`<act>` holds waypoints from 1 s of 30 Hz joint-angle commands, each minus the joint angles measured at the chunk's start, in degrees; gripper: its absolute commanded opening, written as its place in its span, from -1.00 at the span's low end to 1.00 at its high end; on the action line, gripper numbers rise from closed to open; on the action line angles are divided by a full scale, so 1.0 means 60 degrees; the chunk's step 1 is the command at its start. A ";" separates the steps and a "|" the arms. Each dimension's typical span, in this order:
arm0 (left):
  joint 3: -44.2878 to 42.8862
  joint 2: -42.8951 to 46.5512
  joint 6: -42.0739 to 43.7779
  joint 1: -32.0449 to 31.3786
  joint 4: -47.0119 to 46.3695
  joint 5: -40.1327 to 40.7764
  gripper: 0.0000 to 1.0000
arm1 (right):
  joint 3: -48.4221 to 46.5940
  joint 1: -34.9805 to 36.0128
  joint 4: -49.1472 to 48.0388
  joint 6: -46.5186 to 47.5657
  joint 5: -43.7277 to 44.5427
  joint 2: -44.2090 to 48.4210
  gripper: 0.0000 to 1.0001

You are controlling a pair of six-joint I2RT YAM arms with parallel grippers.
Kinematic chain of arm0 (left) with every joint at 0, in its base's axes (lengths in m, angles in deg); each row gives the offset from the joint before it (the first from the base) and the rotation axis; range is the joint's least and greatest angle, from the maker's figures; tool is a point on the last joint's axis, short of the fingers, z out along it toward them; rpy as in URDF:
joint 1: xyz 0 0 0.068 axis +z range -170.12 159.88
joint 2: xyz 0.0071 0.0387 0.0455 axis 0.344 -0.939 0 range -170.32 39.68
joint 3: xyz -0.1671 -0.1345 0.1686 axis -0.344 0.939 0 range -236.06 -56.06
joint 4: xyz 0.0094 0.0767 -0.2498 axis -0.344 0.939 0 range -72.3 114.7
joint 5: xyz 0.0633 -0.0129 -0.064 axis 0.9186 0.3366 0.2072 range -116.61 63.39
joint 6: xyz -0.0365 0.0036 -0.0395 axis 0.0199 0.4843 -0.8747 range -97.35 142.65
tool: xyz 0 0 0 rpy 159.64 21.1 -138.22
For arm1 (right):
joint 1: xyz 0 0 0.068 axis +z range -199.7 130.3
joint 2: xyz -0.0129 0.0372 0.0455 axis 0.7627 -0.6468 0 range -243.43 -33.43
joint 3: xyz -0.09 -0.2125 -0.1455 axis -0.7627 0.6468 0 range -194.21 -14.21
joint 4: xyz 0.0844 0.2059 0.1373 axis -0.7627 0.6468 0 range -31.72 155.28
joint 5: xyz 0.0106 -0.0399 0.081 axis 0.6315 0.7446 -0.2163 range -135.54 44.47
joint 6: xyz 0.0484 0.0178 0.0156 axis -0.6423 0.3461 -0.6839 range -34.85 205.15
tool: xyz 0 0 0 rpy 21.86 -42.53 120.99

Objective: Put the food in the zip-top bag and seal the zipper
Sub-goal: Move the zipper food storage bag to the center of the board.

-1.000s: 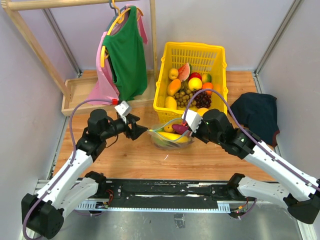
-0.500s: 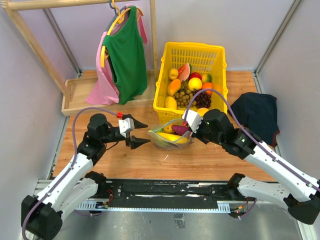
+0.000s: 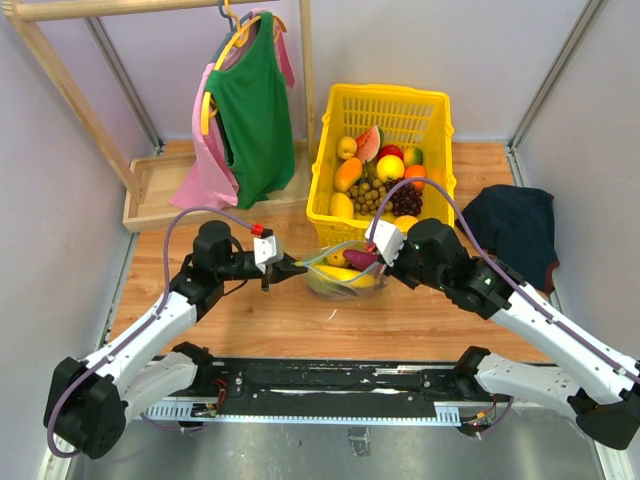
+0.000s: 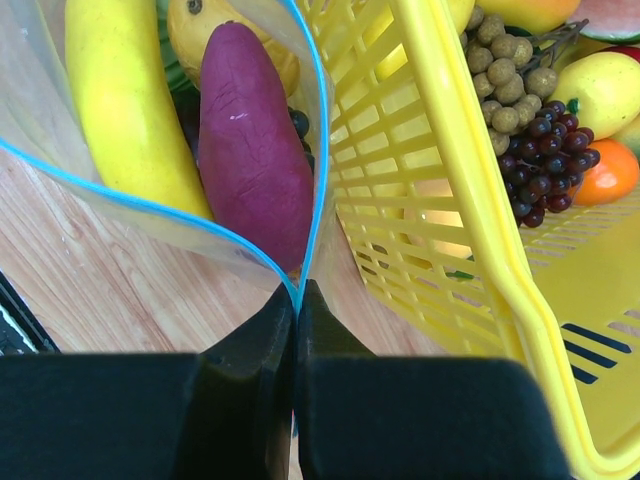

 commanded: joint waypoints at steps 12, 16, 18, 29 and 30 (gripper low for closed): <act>-0.0500 0.1685 0.0059 -0.0032 0.0909 0.2149 -0.99 | -0.0132 -0.0184 0.0812 -0.0250 0.1518 0.0693 -0.99; -0.0546 0.1667 -0.0209 -0.0032 0.1108 0.2047 -0.99 | 0.0029 -0.0196 0.0840 -0.0380 0.1462 0.0552 -0.99; -0.0554 0.1675 -0.0283 -0.0032 0.1114 0.2101 -0.99 | 0.0067 -0.0200 0.0800 -0.0469 0.1425 0.0402 -0.99; -0.0414 0.2383 -0.1780 -0.0032 0.1216 0.4672 -0.99 | 0.0211 -0.0337 0.0463 -0.0892 0.1793 0.0012 -0.99; -0.0347 0.2439 -0.1910 -0.0032 0.1156 0.4664 -0.99 | 0.0162 -0.0336 0.0447 -0.0913 0.1700 -0.0061 -0.99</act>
